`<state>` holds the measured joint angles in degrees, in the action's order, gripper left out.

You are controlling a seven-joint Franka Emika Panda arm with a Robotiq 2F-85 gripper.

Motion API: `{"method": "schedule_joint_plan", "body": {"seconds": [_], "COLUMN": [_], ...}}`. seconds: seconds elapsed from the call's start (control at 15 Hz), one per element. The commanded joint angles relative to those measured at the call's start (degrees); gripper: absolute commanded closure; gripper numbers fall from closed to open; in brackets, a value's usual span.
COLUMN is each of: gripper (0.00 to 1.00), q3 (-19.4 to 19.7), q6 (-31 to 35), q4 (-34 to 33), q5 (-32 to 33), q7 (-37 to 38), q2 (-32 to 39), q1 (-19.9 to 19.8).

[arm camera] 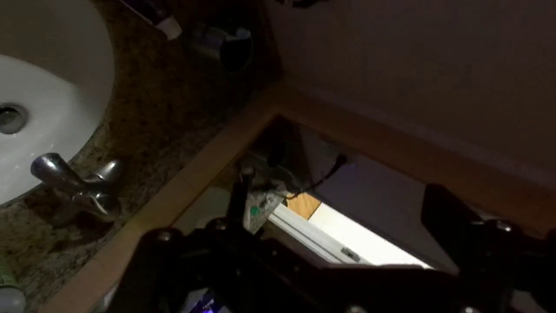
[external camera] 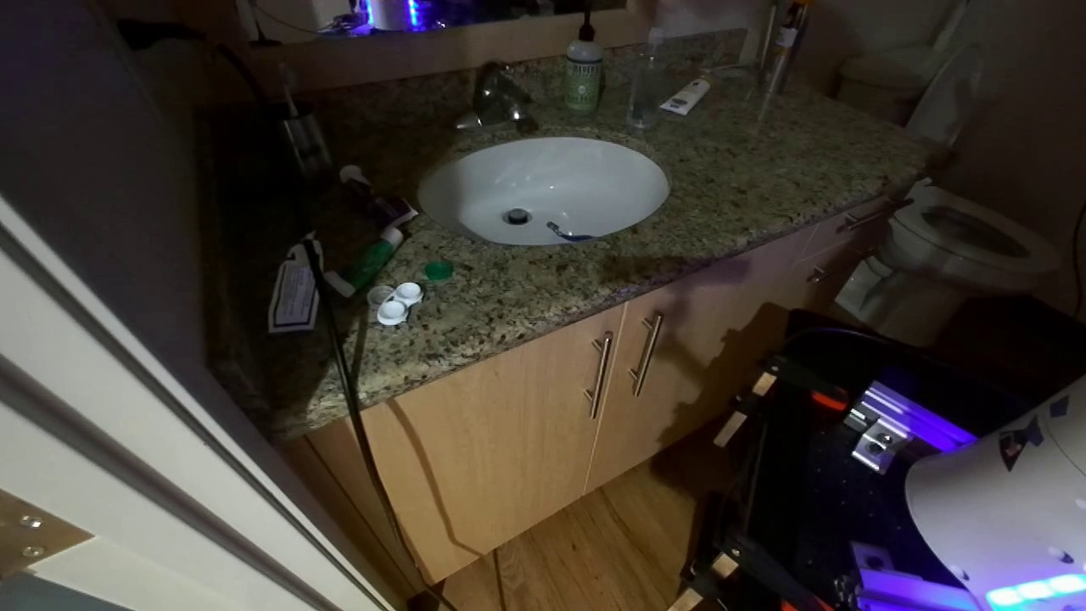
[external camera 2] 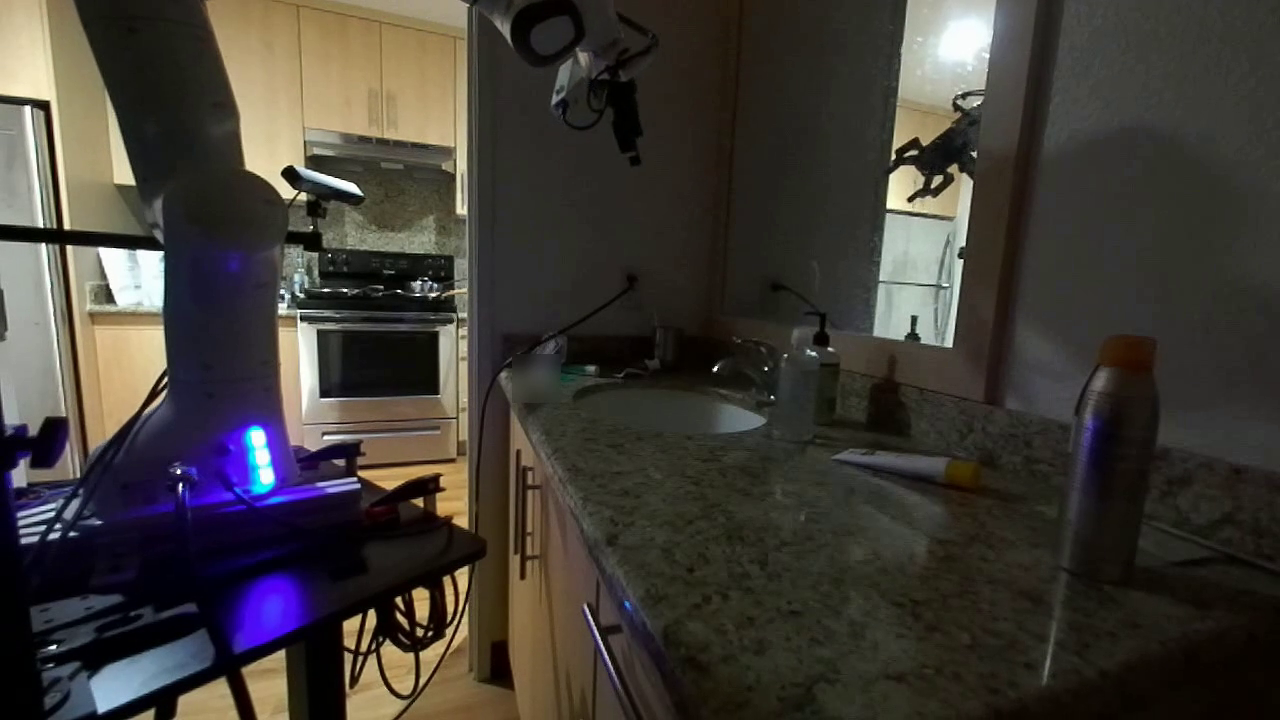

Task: Move the clear bottle to the far right of the counter

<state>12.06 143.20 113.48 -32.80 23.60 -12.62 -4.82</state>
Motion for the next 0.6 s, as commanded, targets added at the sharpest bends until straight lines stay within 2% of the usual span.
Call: {"method": "schedule_joint_plan", "body": {"seconds": [0.0,0.13,0.33,0.53], "gripper": [0.00,0.00,0.00,0.00], "q3": [2.0,3.0,4.9,7.0], "q6": [3.5,5.9,10.5,12.9], "q4": [-5.0,-6.8,-11.8,-17.1], "q5": [-3.9,-0.2,4.7,13.7], "q7": [2.9,4.8,8.1,16.3], "q2": [3.9,6.5,14.0,21.9], "q1": [-3.4,-6.3,-9.8,-12.2]}}
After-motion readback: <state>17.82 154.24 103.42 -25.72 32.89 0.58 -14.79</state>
